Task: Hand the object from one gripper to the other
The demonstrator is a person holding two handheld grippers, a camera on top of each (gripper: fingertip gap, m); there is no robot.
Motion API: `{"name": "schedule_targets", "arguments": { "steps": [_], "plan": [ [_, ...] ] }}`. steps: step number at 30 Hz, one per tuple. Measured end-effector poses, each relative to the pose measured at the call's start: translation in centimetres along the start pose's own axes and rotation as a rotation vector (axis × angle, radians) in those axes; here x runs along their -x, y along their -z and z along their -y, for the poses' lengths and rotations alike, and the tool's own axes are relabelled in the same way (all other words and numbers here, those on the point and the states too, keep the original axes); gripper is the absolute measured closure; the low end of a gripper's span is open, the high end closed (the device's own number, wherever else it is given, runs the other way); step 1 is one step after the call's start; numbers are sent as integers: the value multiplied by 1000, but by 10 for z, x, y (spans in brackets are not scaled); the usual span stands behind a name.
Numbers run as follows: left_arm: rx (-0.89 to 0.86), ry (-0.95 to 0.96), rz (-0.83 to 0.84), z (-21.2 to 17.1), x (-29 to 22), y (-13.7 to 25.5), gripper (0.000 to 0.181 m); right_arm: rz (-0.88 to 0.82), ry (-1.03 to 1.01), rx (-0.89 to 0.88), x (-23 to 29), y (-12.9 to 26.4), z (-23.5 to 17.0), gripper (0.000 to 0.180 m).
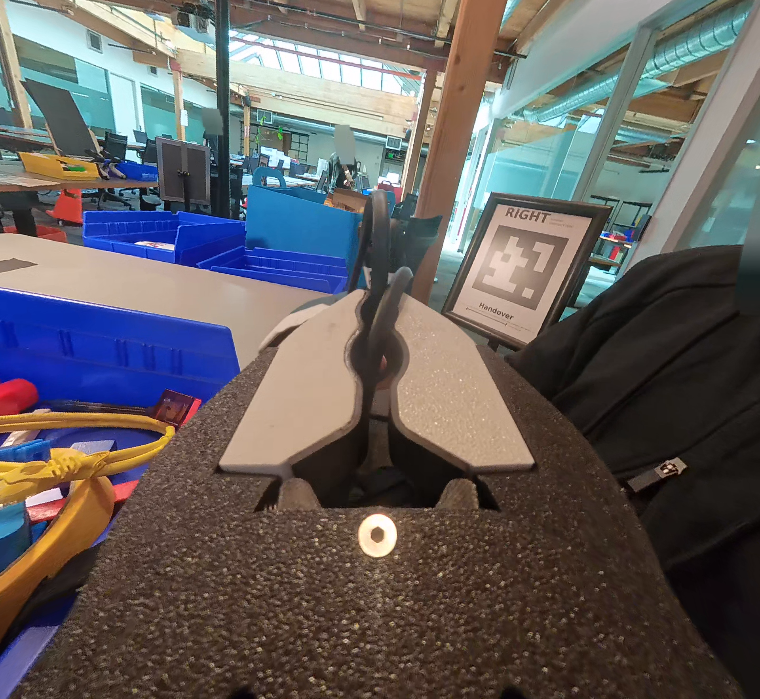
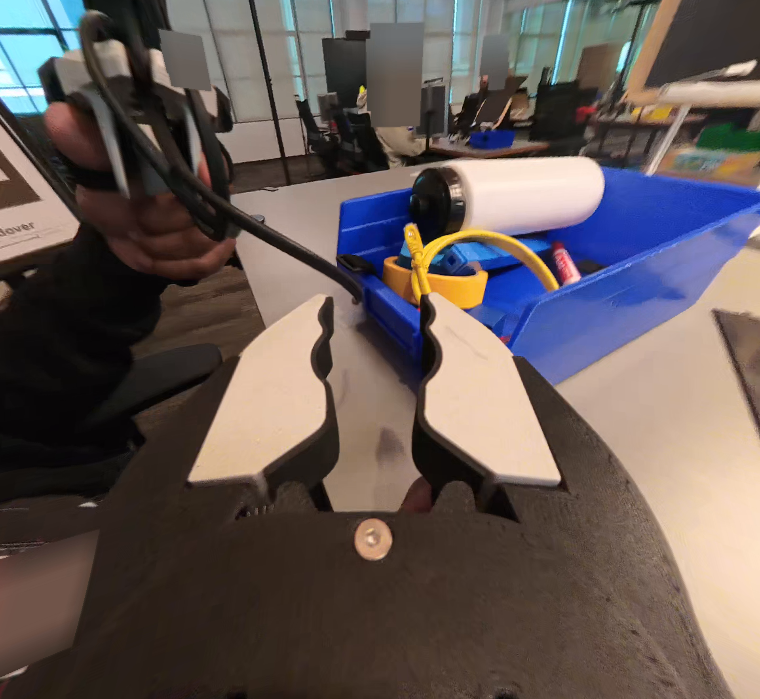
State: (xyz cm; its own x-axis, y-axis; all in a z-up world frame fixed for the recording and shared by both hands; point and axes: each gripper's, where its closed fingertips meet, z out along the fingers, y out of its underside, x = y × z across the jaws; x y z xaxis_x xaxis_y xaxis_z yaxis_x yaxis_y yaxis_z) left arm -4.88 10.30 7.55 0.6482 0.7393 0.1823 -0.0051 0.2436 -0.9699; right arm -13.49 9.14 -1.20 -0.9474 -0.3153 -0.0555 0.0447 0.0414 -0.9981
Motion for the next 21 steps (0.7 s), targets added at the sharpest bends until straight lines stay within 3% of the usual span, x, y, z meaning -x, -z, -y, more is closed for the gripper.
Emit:
{"name": "schedule_targets", "arguments": {
  "steps": [3,6,10,14,21],
  "plan": [
    [22,44,0,-6,3,-2,176,21,121,-94,15,2,13,140],
    [18,100,-4,-8,7,-5,176,16,196,-80,22,0,11,145],
    [-12,189,-27,-10,11,-8,176,-24,226,-100,22,-2,13,171],
    [-40,237,-32,-12,17,-11,176,-34,145,-96,17,-4,11,175],
    [37,232,89,-33,40,-13,176,65,-210,-168,5,-1,15,175]
  ]
}}
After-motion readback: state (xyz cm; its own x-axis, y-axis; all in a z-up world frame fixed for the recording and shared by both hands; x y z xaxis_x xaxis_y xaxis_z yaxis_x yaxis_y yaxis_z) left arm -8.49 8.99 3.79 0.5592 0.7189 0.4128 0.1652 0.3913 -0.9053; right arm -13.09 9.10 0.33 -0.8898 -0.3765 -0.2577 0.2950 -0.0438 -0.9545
